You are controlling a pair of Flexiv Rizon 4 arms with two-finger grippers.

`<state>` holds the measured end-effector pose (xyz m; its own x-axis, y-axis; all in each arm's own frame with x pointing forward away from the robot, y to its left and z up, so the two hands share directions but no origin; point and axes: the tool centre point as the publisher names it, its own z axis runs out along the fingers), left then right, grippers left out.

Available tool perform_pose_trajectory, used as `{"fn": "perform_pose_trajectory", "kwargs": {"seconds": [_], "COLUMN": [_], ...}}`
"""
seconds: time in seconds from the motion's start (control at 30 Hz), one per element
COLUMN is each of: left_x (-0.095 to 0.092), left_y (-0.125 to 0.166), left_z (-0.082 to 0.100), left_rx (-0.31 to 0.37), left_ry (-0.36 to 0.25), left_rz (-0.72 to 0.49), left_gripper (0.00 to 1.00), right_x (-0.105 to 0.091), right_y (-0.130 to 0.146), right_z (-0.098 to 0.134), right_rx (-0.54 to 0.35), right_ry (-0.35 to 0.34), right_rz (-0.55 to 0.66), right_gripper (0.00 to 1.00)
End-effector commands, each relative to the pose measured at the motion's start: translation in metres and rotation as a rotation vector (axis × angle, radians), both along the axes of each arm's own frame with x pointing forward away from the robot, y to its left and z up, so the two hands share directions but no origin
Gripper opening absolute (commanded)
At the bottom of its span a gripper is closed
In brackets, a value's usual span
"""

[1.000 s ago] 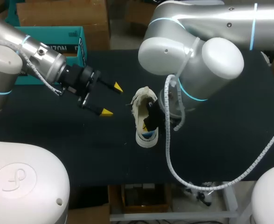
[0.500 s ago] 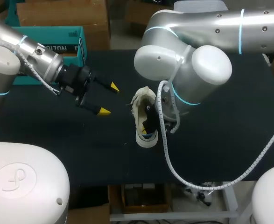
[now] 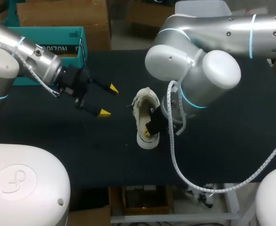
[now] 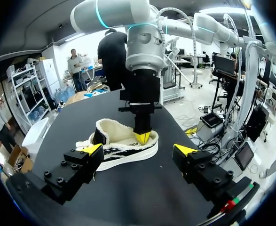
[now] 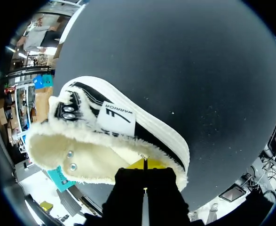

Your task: Open the shoe tongue, take the insole out of the shoe, put the insole back into the shoe, and pack the shoe into the shoebox

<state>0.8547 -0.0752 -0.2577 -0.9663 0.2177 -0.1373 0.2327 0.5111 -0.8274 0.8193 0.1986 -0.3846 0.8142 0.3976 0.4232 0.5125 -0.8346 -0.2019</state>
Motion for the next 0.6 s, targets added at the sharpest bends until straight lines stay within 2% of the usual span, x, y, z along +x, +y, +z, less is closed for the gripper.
{"fn": "perform_pose_trajectory", "kwargs": {"seconds": [0.03, 0.1, 0.17, 0.23, 0.3, 0.33, 0.5, 0.6], "left_x": [-0.009, -0.011, -0.015, -0.020, -0.024, -0.026, -0.035, -0.039], "left_y": [-0.001, 0.000, 0.001, 0.003, 0.003, 0.003, 0.007, 0.010], "left_z": [0.013, 0.017, 0.019, 0.019, 0.017, 0.016, 0.010, 0.008], "left_rx": [0.029, 0.043, 0.054, 0.077, 0.093, 0.102, 0.122, 0.123], "left_ry": [-0.003, 0.003, 0.011, 0.020, 0.027, 0.034, 0.059, 0.068], "left_rz": [0.053, 0.079, 0.100, 0.112, 0.134, 0.139, 0.191, 0.214], "left_gripper": [1.00, 1.00, 1.00, 1.00, 1.00, 1.00, 1.00, 1.00], "right_x": [-0.004, -0.001, 0.003, 0.007, 0.011, 0.013, 0.021, 0.023], "right_y": [-0.011, -0.019, -0.027, -0.034, -0.043, -0.048, -0.067, -0.074], "right_z": [0.039, 0.053, 0.061, 0.067, 0.069, 0.069, 0.066, 0.065], "right_rx": [-0.010, -0.004, -0.014, 0.007, 0.036, 0.029, 0.082, 0.093], "right_ry": [-0.045, -0.080, -0.079, -0.105, -0.139, -0.130, -0.176, -0.187], "right_rz": [0.050, 0.119, 0.140, 0.200, 0.273, 0.260, 0.356, 0.373], "right_gripper": [0.00, 0.00, 0.00, 0.00, 0.00, 0.00, 0.00, 0.00]}}
